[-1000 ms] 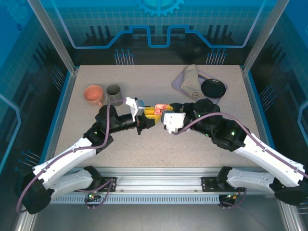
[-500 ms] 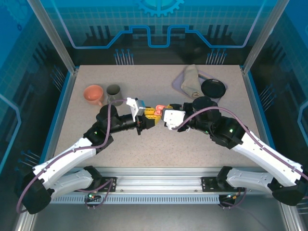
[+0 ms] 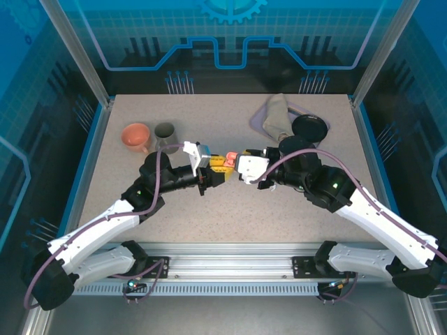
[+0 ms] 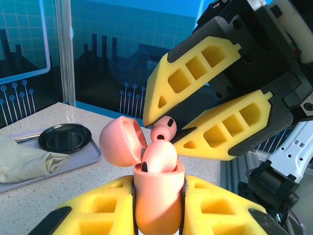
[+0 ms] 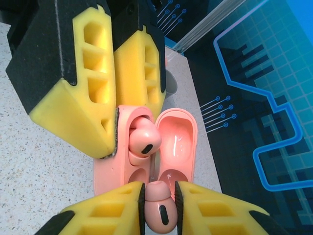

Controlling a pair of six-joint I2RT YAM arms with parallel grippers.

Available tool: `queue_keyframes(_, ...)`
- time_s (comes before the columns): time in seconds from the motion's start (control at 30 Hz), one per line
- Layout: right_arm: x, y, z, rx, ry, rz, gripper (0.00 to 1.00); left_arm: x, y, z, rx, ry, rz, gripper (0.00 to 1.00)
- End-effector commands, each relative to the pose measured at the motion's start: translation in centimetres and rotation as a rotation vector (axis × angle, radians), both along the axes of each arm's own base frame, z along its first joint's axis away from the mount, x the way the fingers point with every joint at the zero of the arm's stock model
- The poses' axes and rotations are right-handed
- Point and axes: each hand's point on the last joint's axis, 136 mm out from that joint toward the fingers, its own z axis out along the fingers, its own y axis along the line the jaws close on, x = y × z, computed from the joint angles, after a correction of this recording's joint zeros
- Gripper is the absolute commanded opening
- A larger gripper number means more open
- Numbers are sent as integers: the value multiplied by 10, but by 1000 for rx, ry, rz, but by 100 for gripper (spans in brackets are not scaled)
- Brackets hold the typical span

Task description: Insert the wireless bluetooth earbuds into the charging case

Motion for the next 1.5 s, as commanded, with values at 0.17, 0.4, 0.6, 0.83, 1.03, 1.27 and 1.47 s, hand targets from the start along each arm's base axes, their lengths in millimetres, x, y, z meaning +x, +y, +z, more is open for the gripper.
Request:
queue_keyframes(0.17,-8,9,7,38,58,60,28,-7,-3,26,-62,-97,-26,0)
queue_keyframes(0.4,-11,10,14,53,57,75,31,-7,-2,25,-61,-96,-25,0)
queue_keyframes(0.6,-15,9,30,110,62,84,39,-6,-2,24,-61,-97,-22,0)
queue_keyframes(0.83,-23,-2,62,209,51,83,52,-6,-1,24,-67,-97,-13,0)
queue_keyframes(1.03,-17,-28,84,326,64,-6,63,-6,0,24,-74,-99,-6,0)
queue_keyframes(1.27,13,-64,84,494,214,-206,71,-6,1,28,-87,-106,-7,0)
queue_keyframes(1.47,32,-70,64,622,446,-292,74,-9,2,32,-104,-117,-13,0)
